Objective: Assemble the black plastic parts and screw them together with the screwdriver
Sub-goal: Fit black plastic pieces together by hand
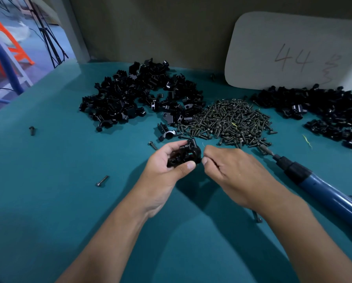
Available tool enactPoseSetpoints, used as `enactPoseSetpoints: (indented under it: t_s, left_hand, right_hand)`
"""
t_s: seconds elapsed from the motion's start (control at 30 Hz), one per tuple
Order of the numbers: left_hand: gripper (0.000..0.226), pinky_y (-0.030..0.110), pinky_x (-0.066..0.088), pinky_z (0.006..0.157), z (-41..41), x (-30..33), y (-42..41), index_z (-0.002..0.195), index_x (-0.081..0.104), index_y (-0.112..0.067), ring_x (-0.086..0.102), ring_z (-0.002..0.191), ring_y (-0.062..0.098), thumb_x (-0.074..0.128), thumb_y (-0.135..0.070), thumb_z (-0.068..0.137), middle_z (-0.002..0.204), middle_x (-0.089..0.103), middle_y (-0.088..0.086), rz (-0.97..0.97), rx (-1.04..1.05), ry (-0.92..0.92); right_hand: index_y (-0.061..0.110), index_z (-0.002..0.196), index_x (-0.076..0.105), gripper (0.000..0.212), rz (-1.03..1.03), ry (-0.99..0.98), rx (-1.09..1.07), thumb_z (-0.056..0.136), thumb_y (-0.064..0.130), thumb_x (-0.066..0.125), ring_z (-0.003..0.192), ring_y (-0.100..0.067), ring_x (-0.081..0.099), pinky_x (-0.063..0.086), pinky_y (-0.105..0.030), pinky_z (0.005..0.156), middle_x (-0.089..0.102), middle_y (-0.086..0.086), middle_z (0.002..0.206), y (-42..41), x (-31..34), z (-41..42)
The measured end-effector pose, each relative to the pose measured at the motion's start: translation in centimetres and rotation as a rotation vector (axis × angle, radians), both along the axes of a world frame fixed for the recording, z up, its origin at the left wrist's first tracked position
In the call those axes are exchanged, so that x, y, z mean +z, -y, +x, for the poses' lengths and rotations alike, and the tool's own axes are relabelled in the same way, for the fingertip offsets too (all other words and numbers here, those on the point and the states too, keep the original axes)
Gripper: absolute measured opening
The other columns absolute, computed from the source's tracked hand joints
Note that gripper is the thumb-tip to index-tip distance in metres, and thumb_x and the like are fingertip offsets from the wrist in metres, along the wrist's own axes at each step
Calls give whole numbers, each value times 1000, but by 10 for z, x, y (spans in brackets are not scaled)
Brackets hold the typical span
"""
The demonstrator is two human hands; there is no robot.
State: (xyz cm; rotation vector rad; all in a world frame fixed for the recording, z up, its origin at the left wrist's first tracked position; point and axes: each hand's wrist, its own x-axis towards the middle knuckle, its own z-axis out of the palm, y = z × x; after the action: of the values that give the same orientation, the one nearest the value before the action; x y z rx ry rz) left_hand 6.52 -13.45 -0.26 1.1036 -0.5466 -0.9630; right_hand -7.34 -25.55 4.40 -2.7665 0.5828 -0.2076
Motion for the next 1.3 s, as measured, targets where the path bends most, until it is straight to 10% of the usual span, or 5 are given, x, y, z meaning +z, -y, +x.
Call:
enactPoseSetpoints:
  t_s: [0.2,0.4,0.77,1.3]
  left_hand:
    - [51,29,51,102,2,-3,2,125,61,-16,67,116,19,75,-6,76,114,75,1,20,1,86]
    - [50,22,52,94,5,-5,3,123,61,-18,67,114,13,75,-8,76,115,75,-2,9,30,79]
    - [49,23,52,94,2,-7,2,122,62,-21,68,113,14,76,-10,76,110,75,-6,34,25,136]
    - [51,23,52,97,5,-2,-2,124,61,-15,67,116,17,77,-4,78,115,75,1,20,-11,55]
  right_hand:
    - [23,72,40,50,128,-49,-113,100,58,18,64,-14,48,32,-36,56,50,4,67,0,-6,1]
    - [41,96,36,17,41,-32,-21,101,55,27,75,-1,49,34,-33,60,51,18,82,4,3,-4]
    - [20,83,48,46,189,26,-188,101,53,21,72,-26,55,46,-44,66,57,1,73,-7,-11,8]
    - [27,69,29,41,-5,-1,-95,98,52,13,58,-15,39,22,-38,53,41,4,62,-8,-16,6]
